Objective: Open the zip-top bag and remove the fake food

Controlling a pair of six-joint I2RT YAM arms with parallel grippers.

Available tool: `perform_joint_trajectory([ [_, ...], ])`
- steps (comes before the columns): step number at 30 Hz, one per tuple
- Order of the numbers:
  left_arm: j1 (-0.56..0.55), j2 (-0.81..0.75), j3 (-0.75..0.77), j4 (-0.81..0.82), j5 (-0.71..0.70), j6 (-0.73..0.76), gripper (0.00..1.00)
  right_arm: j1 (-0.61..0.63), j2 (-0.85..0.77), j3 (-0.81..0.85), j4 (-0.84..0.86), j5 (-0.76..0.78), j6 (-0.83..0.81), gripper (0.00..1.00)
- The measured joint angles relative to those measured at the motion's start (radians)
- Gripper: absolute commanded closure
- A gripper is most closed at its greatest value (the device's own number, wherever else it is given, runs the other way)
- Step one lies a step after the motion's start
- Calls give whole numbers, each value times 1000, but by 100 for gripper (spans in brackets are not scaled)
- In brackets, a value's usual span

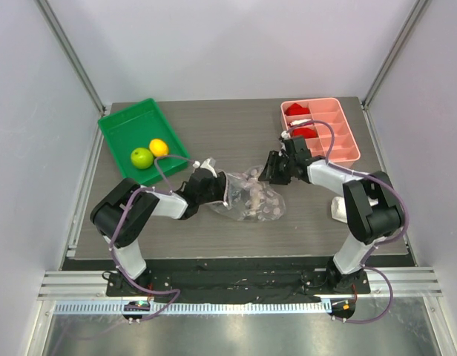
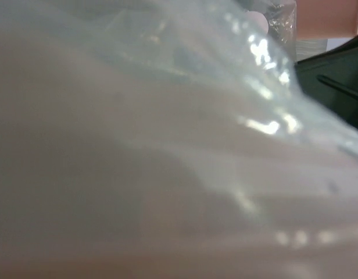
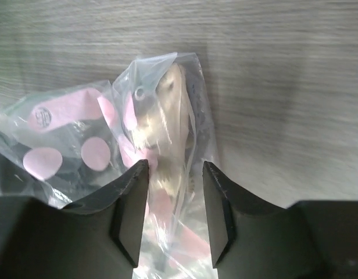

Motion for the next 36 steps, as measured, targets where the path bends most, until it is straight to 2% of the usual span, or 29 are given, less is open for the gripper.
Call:
perform_joint_trajectory([
  [3,0,0,-1,8,9,0,57,0,-50,-6,-48,36,-41,54],
  [10,-2,-2,-8,6,20,5,55,14,-120,-54,-77,50,-72,81],
  [16,-18,0,6,3,47,9,54,22,-80,-130,-32,27,-57,88],
  [28,-27,37,45,4,53,42,53,23,-8,-138,72,-31,-34,89],
  [34,-27,63,61,17,63,55,71,26,17,-116,77,-49,-31,91],
  [36,-27,70,61,43,74,52,74,28,23,-110,80,-51,-28,91],
])
